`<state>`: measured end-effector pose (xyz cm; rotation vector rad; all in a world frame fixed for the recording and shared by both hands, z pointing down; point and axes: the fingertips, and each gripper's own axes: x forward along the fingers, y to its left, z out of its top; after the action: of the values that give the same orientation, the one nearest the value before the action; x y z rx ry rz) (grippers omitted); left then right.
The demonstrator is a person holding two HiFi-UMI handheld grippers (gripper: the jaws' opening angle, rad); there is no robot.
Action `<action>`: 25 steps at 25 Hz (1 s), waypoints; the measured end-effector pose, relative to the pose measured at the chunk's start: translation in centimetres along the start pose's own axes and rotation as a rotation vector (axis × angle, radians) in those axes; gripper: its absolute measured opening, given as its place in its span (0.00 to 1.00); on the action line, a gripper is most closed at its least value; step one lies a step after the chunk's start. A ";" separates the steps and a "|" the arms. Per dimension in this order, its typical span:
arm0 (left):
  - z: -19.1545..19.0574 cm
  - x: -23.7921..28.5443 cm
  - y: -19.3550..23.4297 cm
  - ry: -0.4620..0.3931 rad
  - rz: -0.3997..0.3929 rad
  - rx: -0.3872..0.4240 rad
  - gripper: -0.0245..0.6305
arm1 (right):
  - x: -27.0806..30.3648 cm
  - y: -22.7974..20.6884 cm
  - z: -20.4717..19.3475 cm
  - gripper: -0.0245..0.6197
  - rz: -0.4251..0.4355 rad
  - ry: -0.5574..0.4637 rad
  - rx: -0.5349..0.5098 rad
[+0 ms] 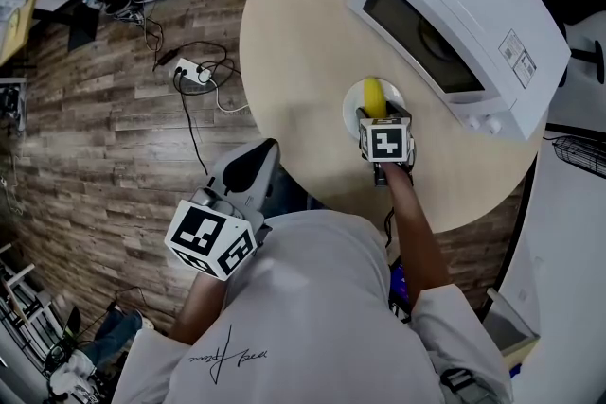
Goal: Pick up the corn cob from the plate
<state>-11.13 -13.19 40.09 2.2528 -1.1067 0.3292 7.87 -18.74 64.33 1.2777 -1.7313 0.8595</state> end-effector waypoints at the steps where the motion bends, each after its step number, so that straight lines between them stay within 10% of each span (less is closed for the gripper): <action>1: 0.0 0.0 -0.1 -0.002 0.000 0.000 0.02 | 0.0 -0.1 0.0 0.49 -0.003 0.000 -0.002; 25: 0.0 -1.4 -1.0 -0.032 0.006 0.013 0.02 | -0.6 -0.4 -0.6 0.46 -0.005 0.011 0.004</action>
<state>-11.23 -11.79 39.04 2.2740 -1.1308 0.3046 8.45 -18.06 64.04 1.2768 -1.7181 0.8659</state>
